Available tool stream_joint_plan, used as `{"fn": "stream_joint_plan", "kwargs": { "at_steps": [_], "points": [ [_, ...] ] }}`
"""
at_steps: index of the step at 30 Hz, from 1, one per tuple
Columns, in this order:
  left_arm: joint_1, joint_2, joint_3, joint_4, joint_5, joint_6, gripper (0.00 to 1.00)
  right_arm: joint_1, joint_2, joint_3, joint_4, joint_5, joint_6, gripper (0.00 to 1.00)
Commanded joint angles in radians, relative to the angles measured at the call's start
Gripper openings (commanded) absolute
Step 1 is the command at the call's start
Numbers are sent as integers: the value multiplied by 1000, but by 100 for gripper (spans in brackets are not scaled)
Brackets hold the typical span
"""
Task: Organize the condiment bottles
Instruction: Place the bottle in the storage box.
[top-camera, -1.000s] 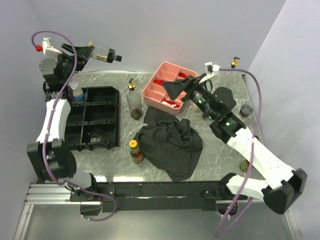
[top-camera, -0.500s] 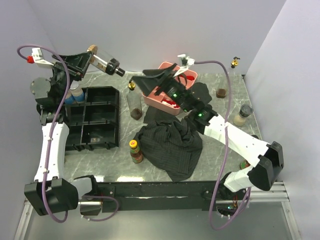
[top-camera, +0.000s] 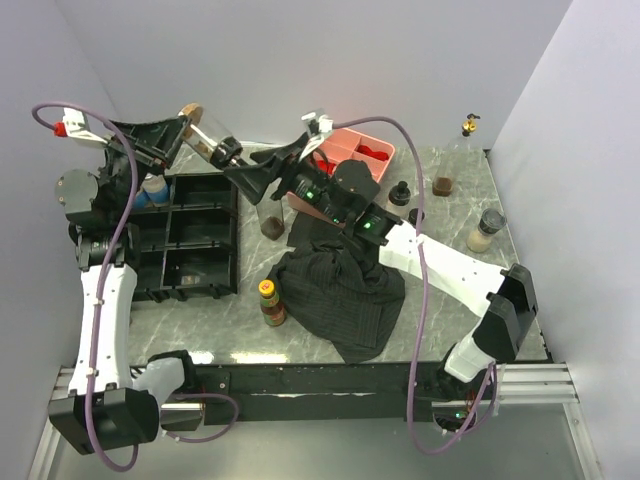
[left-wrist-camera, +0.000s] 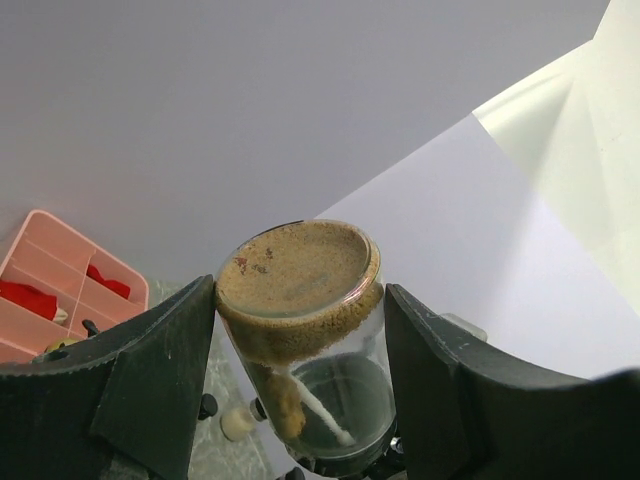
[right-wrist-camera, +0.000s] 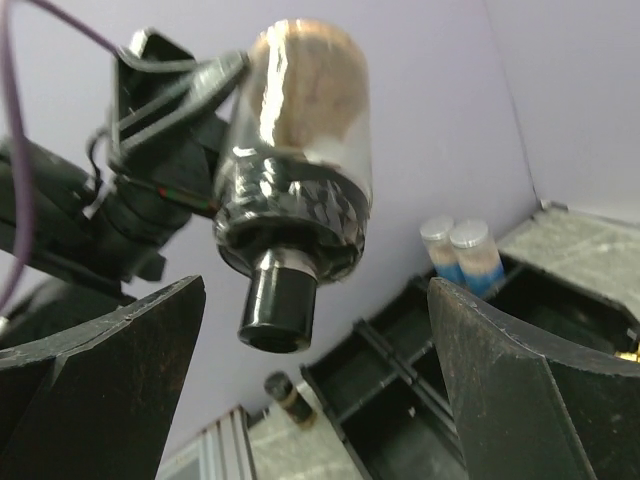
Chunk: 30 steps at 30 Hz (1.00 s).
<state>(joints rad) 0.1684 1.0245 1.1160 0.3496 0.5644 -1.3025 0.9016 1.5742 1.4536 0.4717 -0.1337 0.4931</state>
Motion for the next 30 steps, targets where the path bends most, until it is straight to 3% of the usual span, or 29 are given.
{"fn": "stream_joint_plan", "kwargs": {
  "at_steps": [1, 7, 15, 18, 19, 23, 24, 25, 27, 28, 30],
  "points": [
    [-3, -32, -19, 26, 26, -26, 1, 16, 9, 56, -2, 8, -50, 100],
    [-7, -55, -67, 40, 29, -27, 1, 30, 52, 90, -1, -11, -48, 100],
    [-13, -76, -117, 57, 34, -38, 1, 39, 89, 117, -30, -12, -45, 84],
    [-12, -89, -140, 61, 42, -34, 1, 43, 81, 99, -27, -4, -51, 68],
    [-13, -98, -146, 63, 48, -34, 1, 43, 81, 99, -31, -3, -53, 57],
    [-13, -112, -171, 62, 63, -24, 1, 43, 70, 88, -68, 2, -59, 33],
    [-15, -115, -179, 55, 68, -20, 6, 42, 66, 83, -70, 0, -62, 27],
    [-14, -124, -183, 54, 72, -17, 27, 40, 61, 80, -73, -12, -68, 2],
    [-13, -136, -200, 39, 83, 11, 55, 40, 47, 79, -108, -6, -71, 0],
    [-13, -148, -202, 28, 86, 31, 74, 40, 38, 76, -116, -7, -82, 0],
    [-14, -153, -196, -12, 101, 104, 86, 34, 20, 64, -137, -10, -83, 0]
  ]
}}
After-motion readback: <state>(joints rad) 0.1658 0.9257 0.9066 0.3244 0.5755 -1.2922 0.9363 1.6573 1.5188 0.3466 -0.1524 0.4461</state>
